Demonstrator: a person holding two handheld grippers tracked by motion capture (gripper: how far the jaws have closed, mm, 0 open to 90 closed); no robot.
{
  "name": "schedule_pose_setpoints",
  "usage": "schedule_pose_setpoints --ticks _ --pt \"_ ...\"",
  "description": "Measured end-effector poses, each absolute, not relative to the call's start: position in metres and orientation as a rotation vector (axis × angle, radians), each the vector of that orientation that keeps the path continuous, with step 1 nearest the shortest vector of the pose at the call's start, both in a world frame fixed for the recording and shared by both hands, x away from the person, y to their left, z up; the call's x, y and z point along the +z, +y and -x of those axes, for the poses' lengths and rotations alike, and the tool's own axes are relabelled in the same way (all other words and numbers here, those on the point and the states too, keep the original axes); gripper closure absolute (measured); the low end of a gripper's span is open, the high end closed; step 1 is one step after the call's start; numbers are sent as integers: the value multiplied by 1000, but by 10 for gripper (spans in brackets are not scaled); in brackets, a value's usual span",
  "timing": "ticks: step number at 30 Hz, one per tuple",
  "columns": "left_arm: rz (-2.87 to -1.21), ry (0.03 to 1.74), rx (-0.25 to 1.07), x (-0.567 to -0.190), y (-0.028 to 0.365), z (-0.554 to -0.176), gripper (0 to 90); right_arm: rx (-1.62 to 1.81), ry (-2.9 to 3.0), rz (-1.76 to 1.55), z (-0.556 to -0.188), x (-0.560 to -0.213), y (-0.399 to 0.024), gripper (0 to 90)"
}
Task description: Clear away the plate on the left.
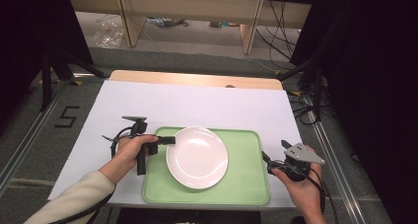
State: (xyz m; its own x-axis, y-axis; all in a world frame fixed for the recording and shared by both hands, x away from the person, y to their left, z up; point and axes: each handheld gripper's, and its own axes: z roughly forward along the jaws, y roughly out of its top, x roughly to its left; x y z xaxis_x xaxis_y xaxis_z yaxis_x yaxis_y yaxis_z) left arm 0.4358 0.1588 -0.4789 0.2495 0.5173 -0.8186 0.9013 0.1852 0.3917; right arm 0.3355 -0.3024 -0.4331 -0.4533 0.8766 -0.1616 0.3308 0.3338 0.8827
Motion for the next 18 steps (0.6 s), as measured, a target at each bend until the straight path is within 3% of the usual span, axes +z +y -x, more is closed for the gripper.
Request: schedule_pose_setpoints --ticks 13,18 --pt "-1577 1375 -418 -481 152 -434 859 1067 1952 -1041 -336 -433 -303 230" --pt "-1706 1304 -310 -482 150 -434 786 1072 1962 -1057 -335 -433 -303 230"
